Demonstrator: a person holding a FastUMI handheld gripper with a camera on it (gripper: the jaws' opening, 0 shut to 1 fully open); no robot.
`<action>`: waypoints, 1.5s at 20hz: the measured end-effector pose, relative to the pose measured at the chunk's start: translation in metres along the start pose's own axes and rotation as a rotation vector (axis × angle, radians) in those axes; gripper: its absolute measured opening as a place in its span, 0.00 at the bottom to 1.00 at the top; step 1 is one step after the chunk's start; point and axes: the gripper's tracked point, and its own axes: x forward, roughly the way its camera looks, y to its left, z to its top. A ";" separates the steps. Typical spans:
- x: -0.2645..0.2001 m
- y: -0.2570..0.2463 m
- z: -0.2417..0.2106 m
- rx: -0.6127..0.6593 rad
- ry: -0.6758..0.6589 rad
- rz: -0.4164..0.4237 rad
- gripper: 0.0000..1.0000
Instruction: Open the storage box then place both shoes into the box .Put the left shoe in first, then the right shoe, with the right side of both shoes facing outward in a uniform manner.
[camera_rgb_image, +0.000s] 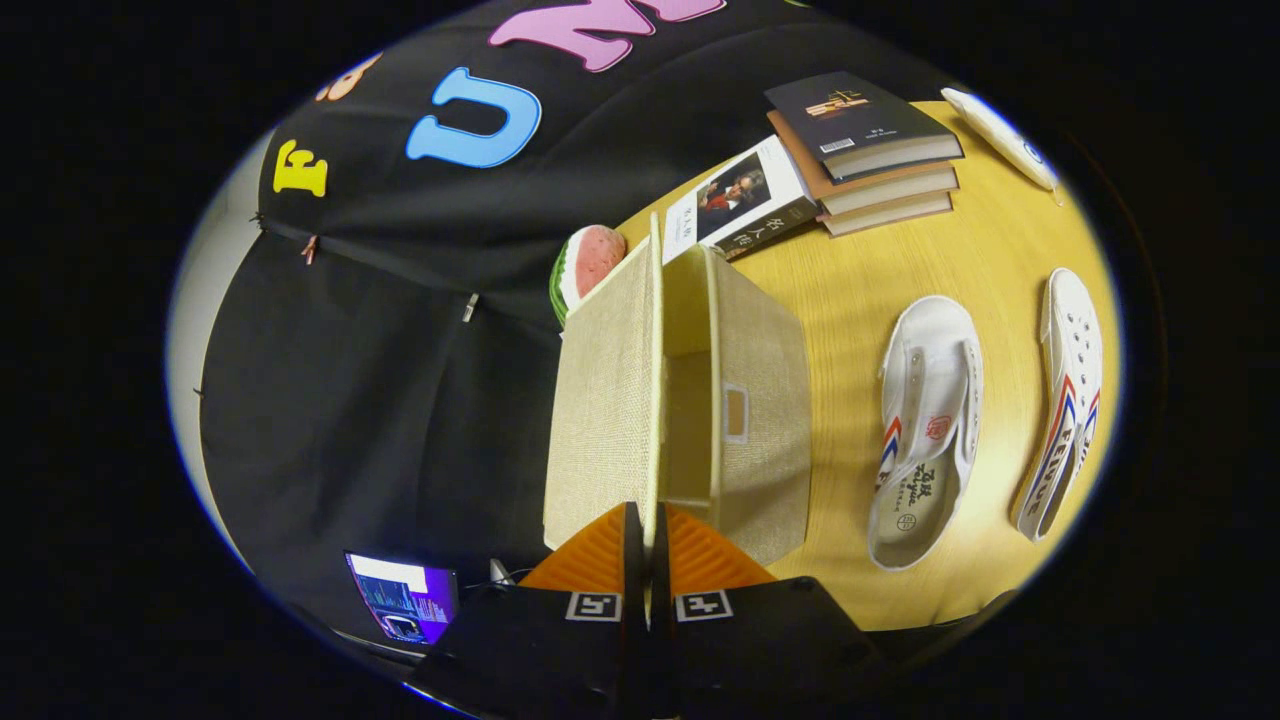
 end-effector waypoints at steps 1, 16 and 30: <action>-0.002 0.008 0.002 -0.001 -0.004 0.011 0.05; 0.037 0.185 -0.012 -0.204 0.007 0.178 0.05; 0.148 0.260 -0.056 -0.304 0.087 0.155 0.06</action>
